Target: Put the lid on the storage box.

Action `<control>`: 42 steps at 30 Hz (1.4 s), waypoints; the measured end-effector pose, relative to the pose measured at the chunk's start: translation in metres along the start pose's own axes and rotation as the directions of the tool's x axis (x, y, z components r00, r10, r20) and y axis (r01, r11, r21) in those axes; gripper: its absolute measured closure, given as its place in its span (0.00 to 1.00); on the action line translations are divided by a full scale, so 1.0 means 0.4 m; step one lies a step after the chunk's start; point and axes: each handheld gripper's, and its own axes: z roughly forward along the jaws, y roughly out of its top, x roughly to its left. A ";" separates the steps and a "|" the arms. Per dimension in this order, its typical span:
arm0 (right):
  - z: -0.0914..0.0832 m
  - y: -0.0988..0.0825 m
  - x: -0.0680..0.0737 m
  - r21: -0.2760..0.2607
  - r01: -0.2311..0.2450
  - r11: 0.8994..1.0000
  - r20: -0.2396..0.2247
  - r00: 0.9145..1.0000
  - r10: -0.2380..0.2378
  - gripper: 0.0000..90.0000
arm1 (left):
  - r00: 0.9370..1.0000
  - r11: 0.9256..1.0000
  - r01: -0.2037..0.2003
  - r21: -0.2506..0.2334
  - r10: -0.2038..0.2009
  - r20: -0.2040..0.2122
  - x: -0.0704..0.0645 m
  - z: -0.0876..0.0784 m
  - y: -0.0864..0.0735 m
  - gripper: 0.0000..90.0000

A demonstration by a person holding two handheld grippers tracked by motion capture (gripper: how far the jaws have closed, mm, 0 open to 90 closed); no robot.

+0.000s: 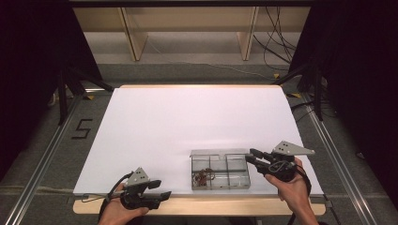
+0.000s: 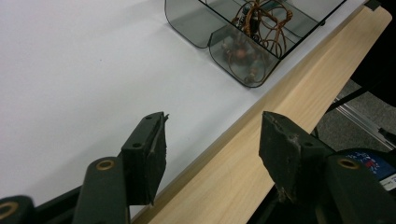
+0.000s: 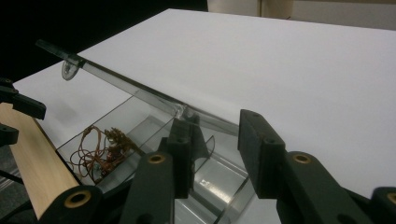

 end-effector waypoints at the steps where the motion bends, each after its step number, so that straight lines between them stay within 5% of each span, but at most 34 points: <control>1: 0.005 -0.003 -0.008 -0.028 0.036 0.999 0.001 0.999 -0.036 0.75 | 1.000 1.000 -0.004 -0.001 0.004 0.003 0.001 0.000 -0.001 0.45; 2: 0.001 -0.006 0.000 -0.013 -0.012 1.000 -0.006 1.000 0.012 0.76 | 1.000 1.000 0.000 -0.015 0.000 0.011 0.000 0.001 -0.002 0.45; 3: 0.003 -0.007 -0.009 -0.022 0.030 0.999 0.002 1.000 -0.030 0.76 | 1.000 1.000 -0.010 -0.018 0.010 0.015 0.000 0.001 -0.002 0.45; 4: 0.002 -0.010 -0.002 -0.018 -0.002 1.000 -0.004 1.000 0.002 0.76 | 1.000 1.000 -0.014 -0.017 0.015 0.016 0.001 0.001 -0.002 0.45; 9: -0.002 -0.018 -0.003 -0.014 0.010 1.000 -0.010 1.000 -0.010 0.77 | 1.000 1.000 -0.008 -0.017 0.008 0.009 -0.001 -0.004 -0.004 0.43; 11: -0.008 -0.023 0.005 -0.002 -0.031 1.000 -0.010 0.999 0.031 0.77 | 1.000 1.000 -0.010 -0.017 0.011 0.008 -0.001 -0.006 -0.005 0.43; 13: -0.004 -0.026 0.000 -0.015 -0.009 1.000 -0.018 1.000 0.009 0.78 | 1.000 1.000 -0.008 -0.025 0.009 0.014 -0.001 -0.005 -0.006 0.43; 16: -0.012 -0.033 0.008 -0.011 -0.037 0.999 -0.006 0.999 0.037 0.79 | 1.000 1.000 -0.014 -0.010 0.014 0.007 -0.001 -0.011 -0.007 0.43; 17: -0.011 -0.033 0.001 -0.016 0.007 1.000 0.004 1.000 -0.007 0.79 | 1.000 1.000 -0.007 -0.017 0.007 0.009 -0.002 -0.010 -0.007 0.43; 19: -0.015 -0.037 0.011 -0.004 -0.041 0.999 -0.003 0.999 0.040 0.80 | 1.000 1.000 -0.010 -0.017 0.010 0.009 -0.002 -0.011 -0.008 0.43; 20: -0.016 -0.038 0.007 -0.007 -0.016 1.000 -0.002 1.000 0.016 0.80 | 1.000 1.000 -0.005 -0.020 0.006 0.009 -0.003 -0.012 -0.008 0.43; 22: -0.021 -0.041 0.016 0.011 -0.048 0.999 0.002 0.999 0.048 0.81 | 1.000 1.000 -0.005 -0.023 0.005 0.010 -0.004 -0.013 -0.009 0.43; 24: -0.017 -0.044 0.009 -0.009 0.000 1.000 0.014 1.000 0.000 0.81 | 1.000 1.000 -0.014 -0.019 0.015 0.012 -0.002 -0.016 -0.009 0.43; 25: -0.019 -0.047 0.017 -0.003 -0.043 0.999 0.003 0.999 0.044 0.81 | 1.000 1.000 -0.014 -0.020 0.014 0.012 -0.002 -0.017 -0.009 0.43; 26: -0.020 -0.047 0.012 -0.002 -0.014 1.000 0.003 1.000 0.014 0.81 | 1.000 1.000 -0.015 -0.016 0.015 0.008 -0.003 -0.019 -0.009 0.43; 28: -0.021 -0.052 0.019 0.006 -0.050 0.999 0.001 0.999 0.050 0.81 | 1.000 1.000 -0.010 -0.021 0.010 0.009 -0.004 -0.019 -0.010 0.43; 29: -0.019 -0.054 0.011 -0.001 -0.006 1.000 0.003 1.000 0.006 0.81 | 1.000 1.000 -0.010 -0.021 0.011 0.008 -0.004 -0.019 -0.011 0.43; 30: -0.018 -0.058 0.017 0.010 -0.047 0.999 0.007 0.999 0.047 0.81 | 1.000 1.000 -0.010 -0.020 0.010 0.009 -0.005 -0.019 -0.011 0.43; 31: -0.020 -0.060 0.011 0.010 -0.011 1.000 0.013 1.000 0.011 0.82 | 1.000 1.000 -0.011 -0.018 0.011 0.009 -0.004 -0.019 -0.012 0.43; 32: -0.021 -0.063 0.018 0.019 -0.058 0.998 -0.005 0.998 0.058 0.82 | 1.000 1.000 -0.006 -0.015 0.006 0.010 -0.005 -0.019 -0.013 0.43; 33: -0.018 -0.066 0.011 0.012 -0.023 1.000 0.000 1.000 0.023 0.82 | 1.000 1.000 -0.007 -0.020 0.007 0.013 -0.005 -0.017 -0.013 0.43; 36: -0.023 -0.072 0.015 0.036 -0.069 0.997 0.003 0.998 0.069 0.84 | 1.000 1.000 -0.020 -0.002 0.020 0.010 -0.003 -0.021 -0.013 0.42; 42: -0.016 -0.087 0.006 0.035 -0.063 0.997 -0.004 0.998 0.063 0.88 | 1.000 1.000 -0.008 -0.009 0.009 0.008 -0.005 -0.020 -0.014 0.42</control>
